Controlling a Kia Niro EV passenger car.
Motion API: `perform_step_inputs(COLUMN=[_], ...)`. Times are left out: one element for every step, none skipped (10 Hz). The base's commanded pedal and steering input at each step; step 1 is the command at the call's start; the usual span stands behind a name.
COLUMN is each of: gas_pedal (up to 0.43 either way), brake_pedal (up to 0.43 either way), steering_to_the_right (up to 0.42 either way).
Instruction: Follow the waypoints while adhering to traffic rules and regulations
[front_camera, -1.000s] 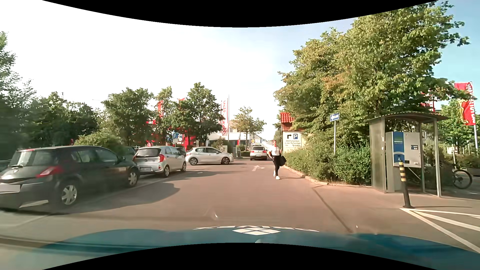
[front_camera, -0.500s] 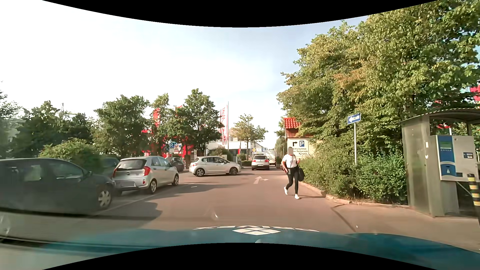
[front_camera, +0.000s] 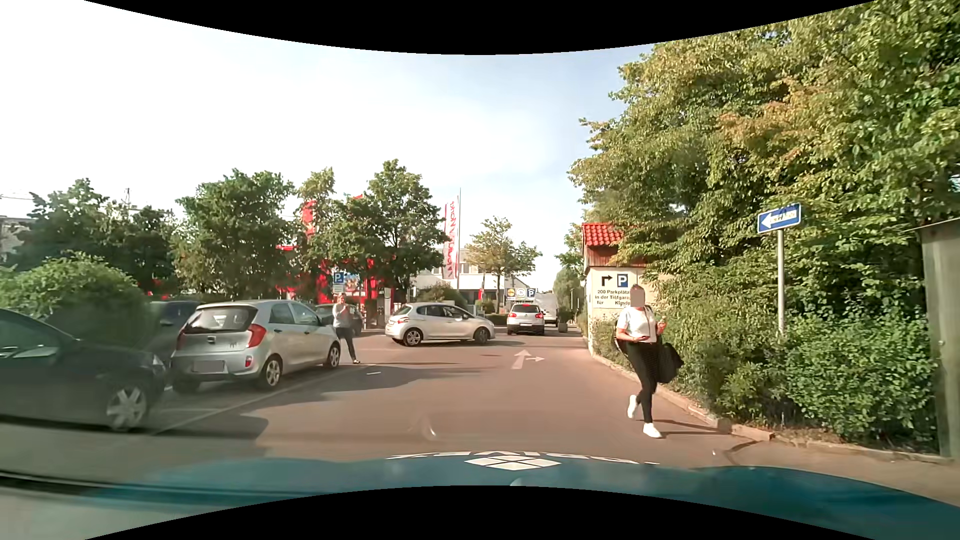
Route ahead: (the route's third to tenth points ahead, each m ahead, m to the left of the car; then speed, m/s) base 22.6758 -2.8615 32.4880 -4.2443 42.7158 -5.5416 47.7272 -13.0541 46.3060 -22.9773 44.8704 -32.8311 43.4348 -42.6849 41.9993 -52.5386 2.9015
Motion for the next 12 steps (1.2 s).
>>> perform_step_inputs(gas_pedal=[0.0, 0.0, 0.0, 0.0, 0.0, 0.0, 0.0, 0.0, 0.0, 0.0, 0.0, 0.0], brake_pedal=[0.0, 0.098, 0.152, 0.177, 0.195, 0.226, 0.238, 0.244, 0.25, 0.256, 0.262, 0.268], steering_to_the_right=[-0.014, 0.0, 0.024, 0.046, 0.062, 0.076, 0.087, 0.088, 0.086, 0.08, 0.071, 0.063])
